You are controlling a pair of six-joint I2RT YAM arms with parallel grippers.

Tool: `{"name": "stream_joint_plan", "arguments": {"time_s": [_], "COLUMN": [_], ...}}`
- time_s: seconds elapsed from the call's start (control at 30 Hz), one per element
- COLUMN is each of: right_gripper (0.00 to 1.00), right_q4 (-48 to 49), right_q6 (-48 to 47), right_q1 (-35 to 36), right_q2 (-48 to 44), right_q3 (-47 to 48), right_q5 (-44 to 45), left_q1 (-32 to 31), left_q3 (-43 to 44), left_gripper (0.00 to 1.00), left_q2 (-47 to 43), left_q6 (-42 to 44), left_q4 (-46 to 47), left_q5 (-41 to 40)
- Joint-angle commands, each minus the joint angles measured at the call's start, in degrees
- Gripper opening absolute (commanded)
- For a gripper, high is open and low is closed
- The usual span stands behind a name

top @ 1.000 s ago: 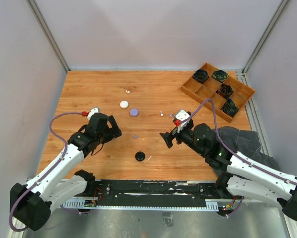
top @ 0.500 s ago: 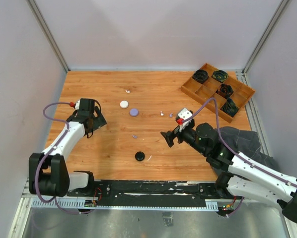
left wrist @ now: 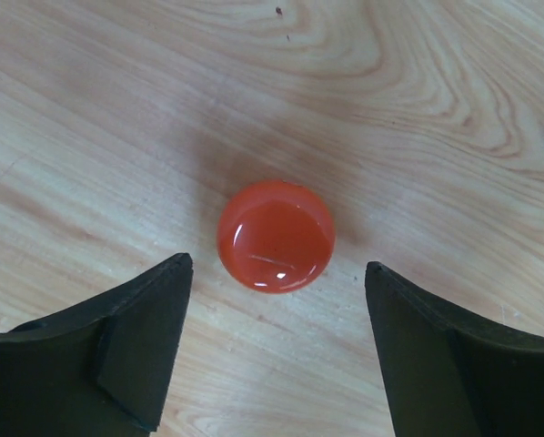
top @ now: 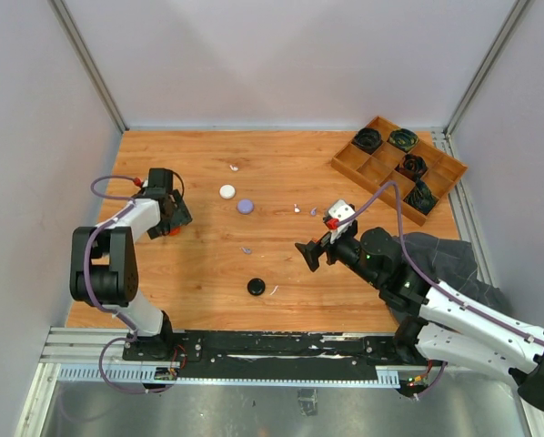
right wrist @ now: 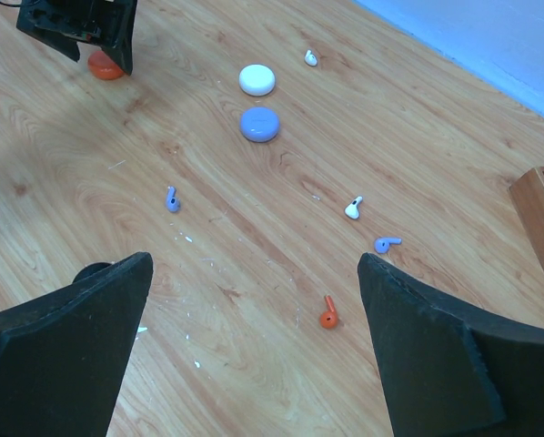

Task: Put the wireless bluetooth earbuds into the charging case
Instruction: Pick up the charging case at the center of the board.

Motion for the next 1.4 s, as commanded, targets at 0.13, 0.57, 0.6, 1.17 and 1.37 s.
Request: {"name": "stream_joint_plan", "arguments": {"time_s": [0.13, 0.57, 0.6, 1.17, 1.37], "right_gripper": [0.97, 0.97, 0.97, 0.97, 0.97], "right_q4": [2.33, 2.29, 2.4, 1.07, 1.16], "right_q6": [-0.05, -0.23, -0.23, -2.03, -2.49], "right_q1": [0.57, 0.55, 0.59, 0.46, 0.51], "right_q2": [-0.82, 0.31, 0.46, 6.44, 8.37], "right_q3": [-1.18, -0.68, -0.72, 2.33, 3.95], "right_q5": [1.21, 0.23, 0.14, -8.76, -12.68], "left_q1": [3.73, 4.06, 4.06, -2.31, -10.31], "left_q3": [2.72, 1.62, 1.25, -18.63, -23.39], "left_gripper": [0.73, 0.5, 0.48, 0.4, 0.38], "left_q2": [4.89, 5.47, 4.84, -19.04, -26.07], "left_q6": [4.01, 4.5, 4.39, -21.2, -32.11], "left_q4": [3.45, 3.47, 3.62, 21.47, 28.23], "left_q5": [4.27, 10.87, 11.55, 28.53, 26.28]}}
